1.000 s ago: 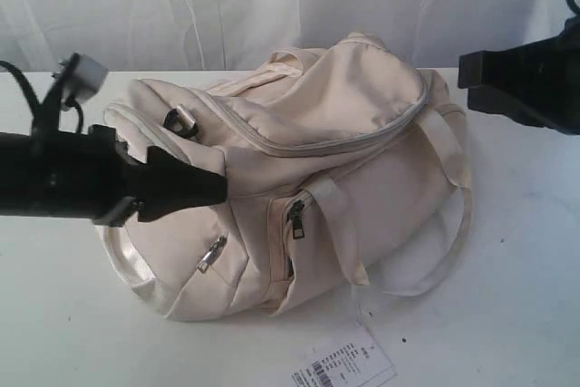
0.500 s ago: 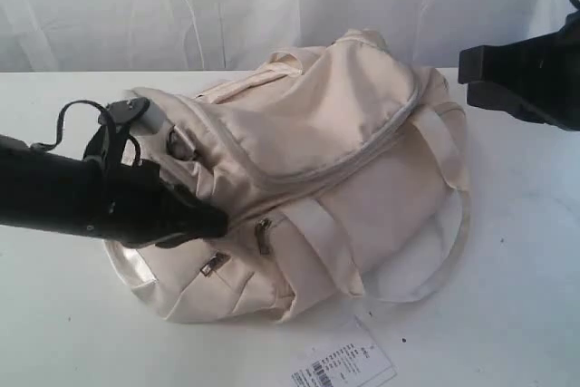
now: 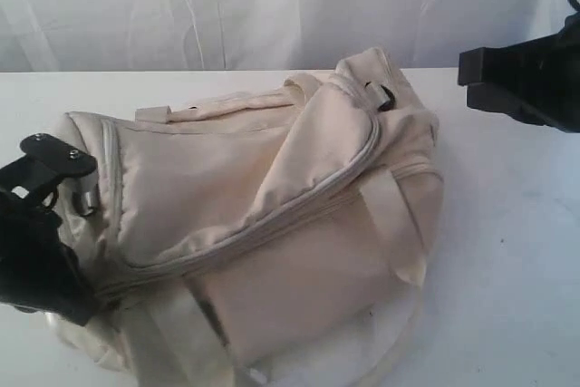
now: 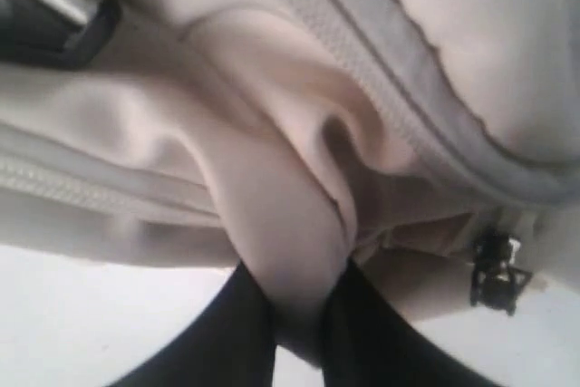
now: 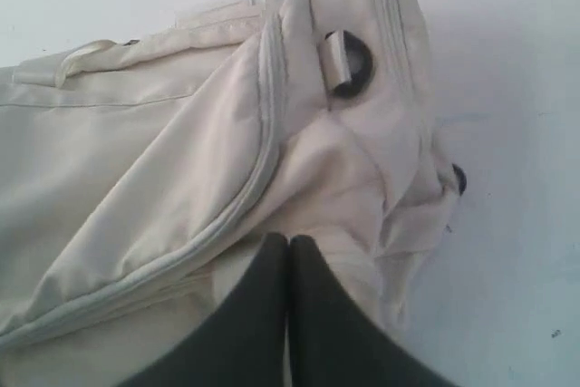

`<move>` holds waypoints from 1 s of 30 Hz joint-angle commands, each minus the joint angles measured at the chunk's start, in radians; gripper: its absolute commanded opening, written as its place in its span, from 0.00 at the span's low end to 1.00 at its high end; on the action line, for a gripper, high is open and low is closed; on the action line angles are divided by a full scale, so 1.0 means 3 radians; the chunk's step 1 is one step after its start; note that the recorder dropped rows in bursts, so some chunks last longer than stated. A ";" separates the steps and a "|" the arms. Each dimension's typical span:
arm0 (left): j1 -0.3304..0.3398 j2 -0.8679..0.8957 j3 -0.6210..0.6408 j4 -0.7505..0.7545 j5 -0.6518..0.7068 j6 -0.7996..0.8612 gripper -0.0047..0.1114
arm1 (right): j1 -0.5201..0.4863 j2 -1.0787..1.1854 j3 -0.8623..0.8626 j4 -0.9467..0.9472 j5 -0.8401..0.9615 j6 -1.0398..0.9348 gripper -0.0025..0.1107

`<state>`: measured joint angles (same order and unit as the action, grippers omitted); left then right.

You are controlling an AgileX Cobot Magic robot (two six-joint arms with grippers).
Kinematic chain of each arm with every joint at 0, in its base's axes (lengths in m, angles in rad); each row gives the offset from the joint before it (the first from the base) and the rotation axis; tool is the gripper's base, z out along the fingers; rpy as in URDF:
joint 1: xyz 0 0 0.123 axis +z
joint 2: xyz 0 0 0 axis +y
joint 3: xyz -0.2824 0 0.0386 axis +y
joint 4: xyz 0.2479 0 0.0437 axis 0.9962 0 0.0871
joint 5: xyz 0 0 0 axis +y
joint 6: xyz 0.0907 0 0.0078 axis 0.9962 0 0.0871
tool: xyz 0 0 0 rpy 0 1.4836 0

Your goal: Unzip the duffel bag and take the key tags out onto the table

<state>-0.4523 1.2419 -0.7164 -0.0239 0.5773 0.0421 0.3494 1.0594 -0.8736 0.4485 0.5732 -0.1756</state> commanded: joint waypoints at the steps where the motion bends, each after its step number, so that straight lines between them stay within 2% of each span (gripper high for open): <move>1: 0.0005 -0.0080 -0.0028 0.1138 0.0816 -0.0623 0.04 | 0.0006 0.0000 -0.0012 0.0012 0.0003 -0.0037 0.02; 7: 0.0005 -0.0080 -0.0043 0.1322 0.0739 -0.0755 0.07 | 0.0006 0.0000 -0.0006 -0.0018 0.0016 -0.0037 0.02; 10: 0.0005 -0.0080 -0.0043 0.1298 0.0655 -0.0755 0.22 | 0.0006 0.0000 0.0008 -0.0050 0.0005 -0.0037 0.02; 14: 0.0005 -0.0080 -0.0098 0.1203 0.0691 -0.0755 0.53 | 0.0006 0.0000 0.0016 -0.0050 -0.0024 -0.0037 0.02; 17: 0.0005 -0.0098 -0.0301 0.1143 0.0894 -0.0755 0.64 | 0.0006 0.0000 0.0016 -0.0050 -0.0024 -0.0037 0.02; 23: 0.0005 -0.0224 -0.0744 0.1117 0.1076 -0.0741 0.64 | 0.0006 0.0000 0.0016 -0.0050 -0.0065 -0.0037 0.02; 30: 0.0005 -0.0361 -0.1135 0.1206 0.0875 -0.0765 0.64 | 0.0006 0.0000 0.0009 -0.0013 -0.0052 -0.0037 0.02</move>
<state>-0.4523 1.1493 -1.0260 0.3267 0.8555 -0.1725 0.3494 1.0594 -0.8736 0.4409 0.5669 -0.1756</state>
